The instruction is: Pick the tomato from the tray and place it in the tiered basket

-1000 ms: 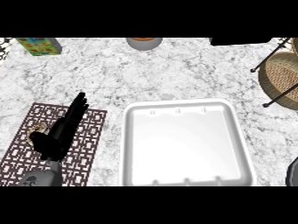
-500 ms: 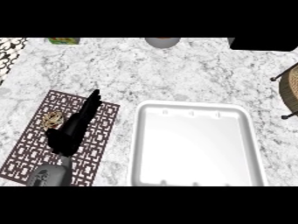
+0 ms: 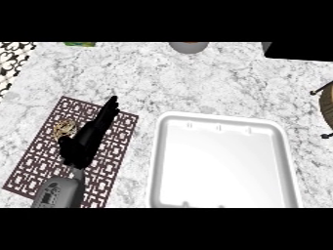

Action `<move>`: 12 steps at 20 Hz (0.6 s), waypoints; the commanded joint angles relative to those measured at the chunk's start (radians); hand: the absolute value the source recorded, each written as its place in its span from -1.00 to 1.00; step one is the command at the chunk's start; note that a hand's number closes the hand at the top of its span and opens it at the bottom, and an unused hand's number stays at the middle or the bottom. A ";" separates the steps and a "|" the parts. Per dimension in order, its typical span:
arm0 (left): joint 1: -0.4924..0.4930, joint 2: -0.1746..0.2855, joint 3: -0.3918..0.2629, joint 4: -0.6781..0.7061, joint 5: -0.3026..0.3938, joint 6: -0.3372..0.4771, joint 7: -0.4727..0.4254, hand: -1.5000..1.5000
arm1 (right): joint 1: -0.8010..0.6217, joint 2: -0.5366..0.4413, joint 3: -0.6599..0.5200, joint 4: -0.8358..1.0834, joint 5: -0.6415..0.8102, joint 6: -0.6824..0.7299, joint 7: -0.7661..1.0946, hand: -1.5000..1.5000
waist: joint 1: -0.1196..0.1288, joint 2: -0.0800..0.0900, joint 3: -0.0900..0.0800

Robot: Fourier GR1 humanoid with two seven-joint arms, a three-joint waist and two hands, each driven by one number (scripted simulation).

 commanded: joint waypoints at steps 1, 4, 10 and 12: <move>-0.027 -0.021 -0.001 0.022 -0.005 0.014 0.007 0.00 | -0.117 0.064 0.086 0.047 0.063 0.007 -0.016 1.00 | -0.005 0.000 0.000; 0.012 0.005 0.017 0.016 0.006 -0.006 -0.025 0.00 | -0.195 0.112 0.118 0.091 0.102 -0.029 -0.005 1.00 | -0.010 -0.002 -0.001; 0.029 0.009 0.025 0.014 0.006 -0.008 -0.031 0.00 | -0.327 0.212 0.159 0.178 0.156 -0.058 0.036 1.00 | -0.019 -0.004 -0.001; 0.005 -0.003 0.010 0.037 -0.031 0.018 -0.046 0.00 | -0.315 0.204 0.164 0.222 0.170 -0.047 -0.038 1.00 | -0.026 -0.002 0.000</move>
